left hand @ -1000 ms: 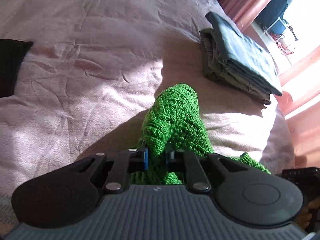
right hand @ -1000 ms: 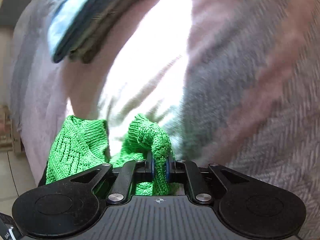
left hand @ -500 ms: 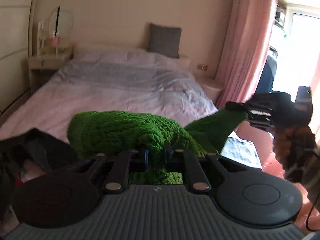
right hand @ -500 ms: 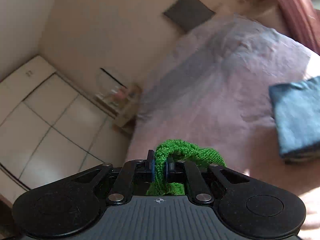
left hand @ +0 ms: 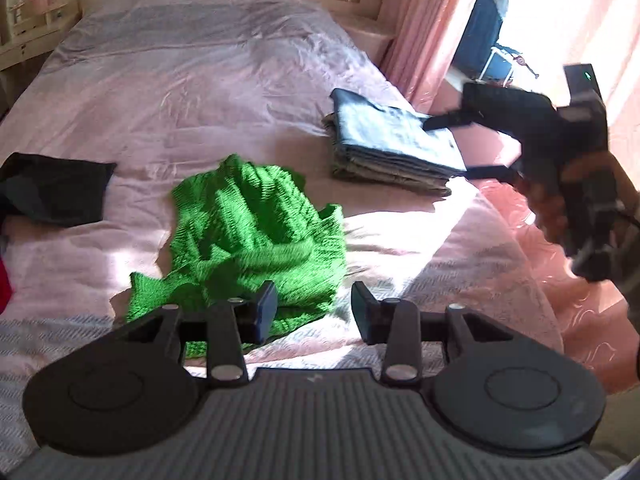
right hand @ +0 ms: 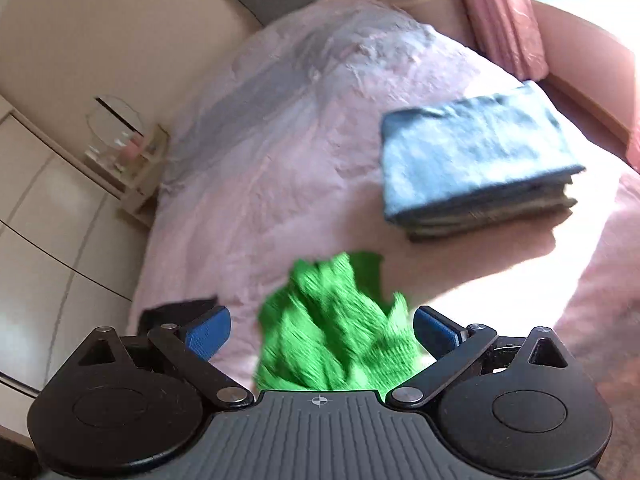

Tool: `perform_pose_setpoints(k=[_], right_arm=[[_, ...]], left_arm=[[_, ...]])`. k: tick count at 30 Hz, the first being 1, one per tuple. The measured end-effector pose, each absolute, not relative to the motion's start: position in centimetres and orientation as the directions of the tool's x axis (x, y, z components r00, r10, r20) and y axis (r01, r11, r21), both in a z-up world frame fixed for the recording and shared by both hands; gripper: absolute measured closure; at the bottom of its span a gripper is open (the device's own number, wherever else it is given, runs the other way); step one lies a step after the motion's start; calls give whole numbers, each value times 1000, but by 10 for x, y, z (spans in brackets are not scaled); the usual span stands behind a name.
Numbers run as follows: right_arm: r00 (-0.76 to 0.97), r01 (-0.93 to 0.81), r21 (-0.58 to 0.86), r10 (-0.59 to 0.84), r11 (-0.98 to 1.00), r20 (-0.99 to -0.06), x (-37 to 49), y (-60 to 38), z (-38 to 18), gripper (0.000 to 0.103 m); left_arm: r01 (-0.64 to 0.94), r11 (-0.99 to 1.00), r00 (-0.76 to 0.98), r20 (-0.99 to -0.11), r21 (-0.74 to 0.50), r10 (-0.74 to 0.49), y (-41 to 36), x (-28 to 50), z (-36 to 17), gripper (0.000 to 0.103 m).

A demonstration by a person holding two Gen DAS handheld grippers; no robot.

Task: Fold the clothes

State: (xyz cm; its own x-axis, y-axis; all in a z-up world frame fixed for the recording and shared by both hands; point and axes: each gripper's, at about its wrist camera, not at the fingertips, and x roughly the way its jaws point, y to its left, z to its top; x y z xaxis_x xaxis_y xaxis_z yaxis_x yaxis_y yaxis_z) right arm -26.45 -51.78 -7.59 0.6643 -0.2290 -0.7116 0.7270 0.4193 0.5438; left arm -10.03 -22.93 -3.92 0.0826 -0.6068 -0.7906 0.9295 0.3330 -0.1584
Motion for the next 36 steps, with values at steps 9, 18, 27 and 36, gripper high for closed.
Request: perform_pose_setpoints(k=[9, 18, 27, 36], right_arm=[[507, 808, 412, -142, 420, -850, -321, -464, -118, 3], [433, 855, 356, -140, 378, -891, -316, -443, -117, 3], [359, 880, 295, -114, 373, -926, -284, -404, -128, 3], [301, 898, 240, -116, 368, -947, -257, -371, -135, 3]], left_arm=[[862, 501, 210, -842, -81, -497, -176, -66, -64, 66], [829, 556, 207, -896, -53, -393, -167, -26, -91, 63], [862, 506, 146, -939, -34, -312, -179, 1, -121, 61], [896, 442, 99, -947, -49, -305, -187, 24, -137, 57]])
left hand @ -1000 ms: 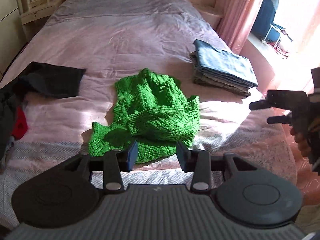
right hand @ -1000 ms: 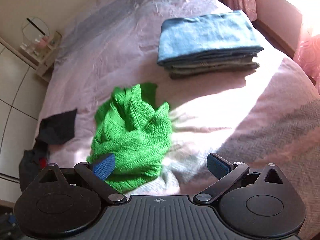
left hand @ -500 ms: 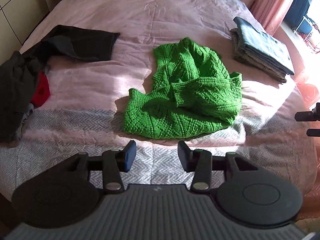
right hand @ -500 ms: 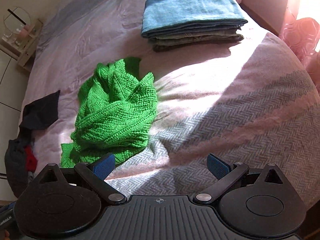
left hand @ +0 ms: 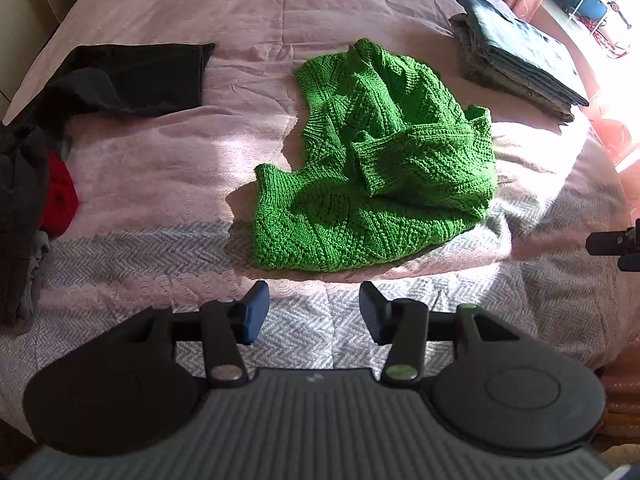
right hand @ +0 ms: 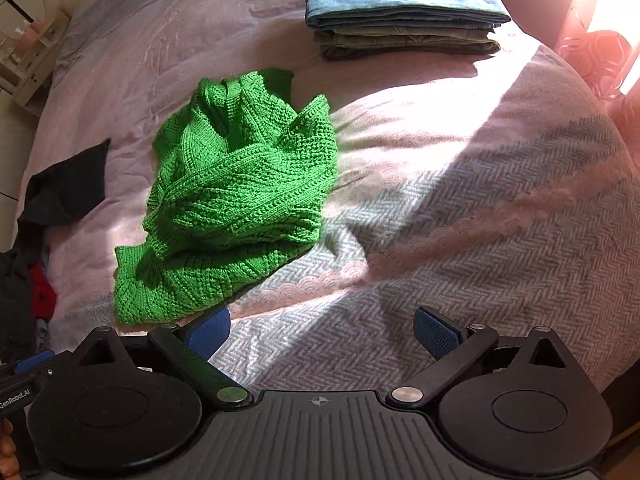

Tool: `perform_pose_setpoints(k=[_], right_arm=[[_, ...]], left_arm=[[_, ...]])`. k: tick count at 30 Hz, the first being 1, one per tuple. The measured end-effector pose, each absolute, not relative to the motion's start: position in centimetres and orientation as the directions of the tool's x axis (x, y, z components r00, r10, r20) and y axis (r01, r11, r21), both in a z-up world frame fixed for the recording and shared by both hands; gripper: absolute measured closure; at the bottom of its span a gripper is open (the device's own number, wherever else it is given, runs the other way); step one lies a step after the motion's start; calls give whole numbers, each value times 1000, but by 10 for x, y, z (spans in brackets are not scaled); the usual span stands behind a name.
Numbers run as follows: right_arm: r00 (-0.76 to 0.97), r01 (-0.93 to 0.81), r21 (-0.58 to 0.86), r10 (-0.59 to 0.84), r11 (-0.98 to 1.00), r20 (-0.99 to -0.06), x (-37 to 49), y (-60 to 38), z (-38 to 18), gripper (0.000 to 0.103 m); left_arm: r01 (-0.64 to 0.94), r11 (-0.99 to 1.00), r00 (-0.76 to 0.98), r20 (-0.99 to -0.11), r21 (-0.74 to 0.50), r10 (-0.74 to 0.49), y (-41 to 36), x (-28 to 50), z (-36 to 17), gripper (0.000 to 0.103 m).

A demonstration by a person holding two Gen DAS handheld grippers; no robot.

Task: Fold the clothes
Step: 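Grasp the sweater edge with the right gripper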

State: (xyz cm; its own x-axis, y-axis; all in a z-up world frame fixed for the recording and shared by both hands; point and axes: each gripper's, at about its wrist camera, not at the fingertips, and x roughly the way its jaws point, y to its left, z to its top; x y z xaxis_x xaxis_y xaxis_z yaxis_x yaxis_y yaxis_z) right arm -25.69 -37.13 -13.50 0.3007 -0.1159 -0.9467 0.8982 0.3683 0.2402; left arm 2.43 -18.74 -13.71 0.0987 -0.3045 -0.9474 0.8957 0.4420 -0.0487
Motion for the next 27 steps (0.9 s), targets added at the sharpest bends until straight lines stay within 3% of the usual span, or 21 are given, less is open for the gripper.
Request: perform_pose_setpoints(k=[8, 12, 19, 23, 27], right_arm=[[267, 920, 226, -88, 319, -960, -244, -360, -163, 3], [363, 919, 348, -51, 187, -930, -241, -367, -186, 3], [603, 783, 596, -14, -178, -797, -216, -405, -228, 3], [649, 734, 641, -47, -225, -760, -184, -434, -235, 14], [598, 774, 591, -47, -226, -800, -153, -454, -247, 27]], left_arm=[[881, 467, 69, -958, -72, -280, -184, 53, -172, 51], [841, 529, 46, -959, -115, -281, -176, 76, -196, 50], [729, 642, 7, -936, -237, -353, -168, 115, -236, 50], [718, 641, 4, -919, -272, -395, -168, 122, -247, 49], [697, 655, 18, -906, -292, -424, -164, 123, -253, 48]])
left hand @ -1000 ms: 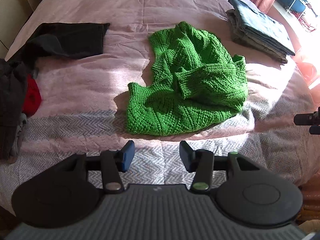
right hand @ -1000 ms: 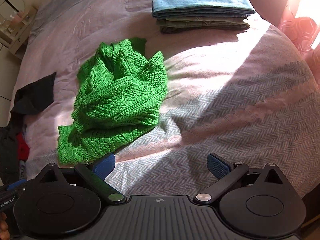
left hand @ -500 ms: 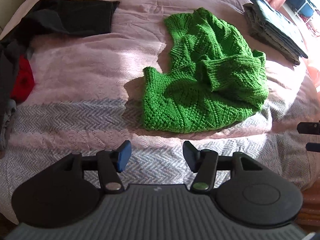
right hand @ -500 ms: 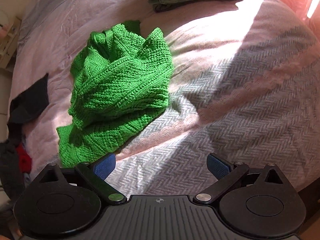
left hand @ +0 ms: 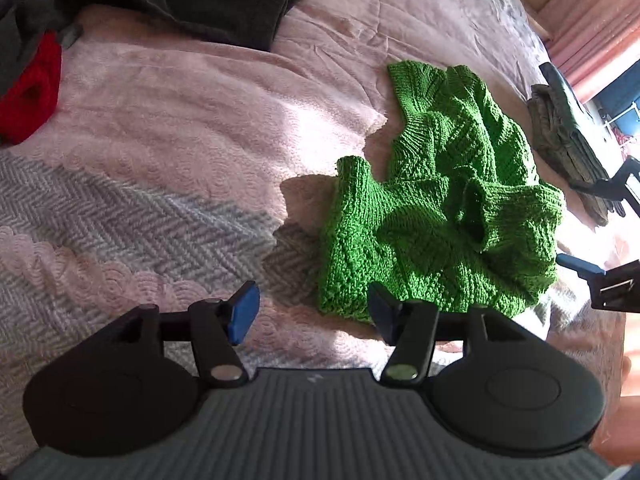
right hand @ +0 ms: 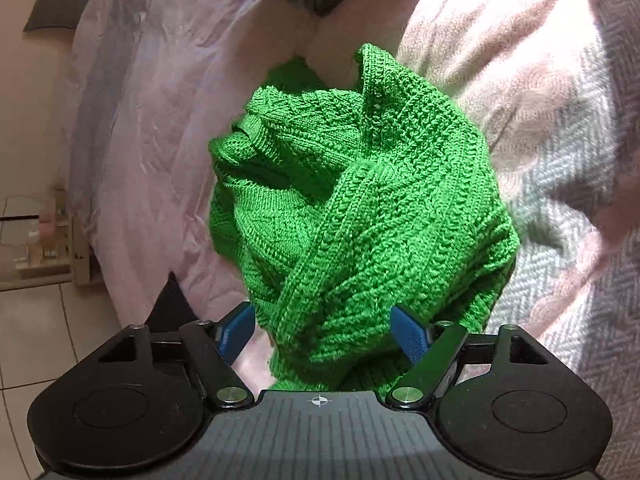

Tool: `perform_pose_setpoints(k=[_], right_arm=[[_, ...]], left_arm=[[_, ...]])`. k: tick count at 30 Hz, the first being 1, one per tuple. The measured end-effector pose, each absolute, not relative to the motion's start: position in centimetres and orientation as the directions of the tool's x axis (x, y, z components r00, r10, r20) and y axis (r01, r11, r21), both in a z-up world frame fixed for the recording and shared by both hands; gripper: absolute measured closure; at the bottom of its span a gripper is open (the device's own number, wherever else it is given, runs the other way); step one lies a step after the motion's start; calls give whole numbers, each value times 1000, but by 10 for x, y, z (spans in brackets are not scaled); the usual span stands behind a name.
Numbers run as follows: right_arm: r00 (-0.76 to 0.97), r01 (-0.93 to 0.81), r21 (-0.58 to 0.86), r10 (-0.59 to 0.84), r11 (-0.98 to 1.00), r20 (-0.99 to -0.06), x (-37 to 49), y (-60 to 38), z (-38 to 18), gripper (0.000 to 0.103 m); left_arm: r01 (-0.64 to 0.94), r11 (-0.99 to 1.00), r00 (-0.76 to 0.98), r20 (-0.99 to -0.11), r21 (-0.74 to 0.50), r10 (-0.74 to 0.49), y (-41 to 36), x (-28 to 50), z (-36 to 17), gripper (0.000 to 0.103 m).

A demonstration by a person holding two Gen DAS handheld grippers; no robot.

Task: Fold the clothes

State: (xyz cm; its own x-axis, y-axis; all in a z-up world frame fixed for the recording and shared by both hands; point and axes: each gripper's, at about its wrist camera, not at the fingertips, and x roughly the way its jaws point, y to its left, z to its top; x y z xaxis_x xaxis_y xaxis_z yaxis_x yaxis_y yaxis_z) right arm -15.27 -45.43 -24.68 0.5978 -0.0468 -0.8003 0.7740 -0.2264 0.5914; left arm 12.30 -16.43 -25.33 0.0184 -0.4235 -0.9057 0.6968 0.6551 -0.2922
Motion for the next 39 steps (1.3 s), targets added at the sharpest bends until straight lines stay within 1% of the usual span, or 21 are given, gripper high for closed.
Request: perform_pose_setpoints(k=[1, 3, 4, 5, 6, 7, 10, 13, 16, 18, 19, 20, 21, 22, 23, 25, 28, 32, 36, 39], right_arm=[[573, 792, 566, -43, -227, -819, -147, -458, -251, 29], [536, 820, 528, -31, -221, -844, -138, -464, -264, 30], [519, 833, 511, -18, -212, -854, -136, -466, -270, 38], [503, 846, 492, -1, -206, -864, -136, -467, -277, 67], [499, 850, 486, 16, -204, -866, -140, -466, -283, 86], [511, 845, 496, 31, -199, -859, -146, -464, -287, 90], [538, 839, 530, 42, -125, -842, -183, -447, -286, 93], [543, 839, 541, 25, -61, -839, -248, -431, -268, 93], [471, 882, 471, -55, 19, -880, -322, -431, -249, 93], [353, 935, 354, -66, 1, -933, -363, -437, -252, 93], [295, 954, 298, -66, -36, -953, -381, -439, -256, 90], [289, 953, 294, -75, -68, -954, -394, -439, -258, 74], [283, 952, 291, -83, -100, -955, -407, -439, -260, 61], [301, 941, 312, -97, -130, -949, -417, -437, -260, 31], [355, 917, 369, -113, -149, -928, -420, -434, -259, 18], [452, 871, 465, -117, -155, -884, -417, -425, -258, 18], [540, 831, 543, -63, -118, -840, -401, -409, -264, 18], [591, 805, 590, -5, -59, -807, -383, -386, -272, 19], [660, 750, 657, 14, -84, -751, -384, -369, -279, 19], [708, 703, 705, 3, -96, -706, -379, -365, -285, 19]], left_arm=[[688, 659, 16, -902, -303, -432, -162, 123, -255, 48], [671, 666, 10, -894, -326, -447, -158, 121, -258, 47], [662, 671, 9, -891, -334, -454, -155, 120, -258, 47], [653, 676, 11, -888, -341, -459, -152, 118, -259, 47], [644, 681, 14, -885, -347, -464, -149, 117, -259, 47], [638, 684, 15, -882, -354, -471, -147, 115, -258, 47], [627, 682, 18, -869, -376, -495, -138, 111, -252, 48], [612, 678, 15, -850, -408, -526, -126, 109, -241, 48], [595, 676, 11, -836, -435, -548, -115, 105, -231, 47], [573, 685, 2, -835, -450, -551, -112, 103, -229, 46], [560, 689, -5, -834, -459, -551, -112, 102, -230, 46], [548, 693, -14, -833, -469, -553, -114, 101, -231, 46], [536, 696, -24, -832, -479, -554, -115, 100, -233, 45], [525, 698, -36, -832, -487, -554, -118, 98, -235, 45], [511, 698, -51, -828, -502, -558, -121, 96, -237, 45], [476, 699, -79, -817, -534, -571, -124, 93, -242, 44], [418, 722, -110, -819, -551, -563, -123, 86, -252, 42], [337, 749, -159, -819, -570, -551, -108, 73, -267, 41], [241, 775, -197, -811, -584, -550, -97, 58, -289, 41], [187, 777, -180, -799, -601, -574, -95, 48, -307, 41]])
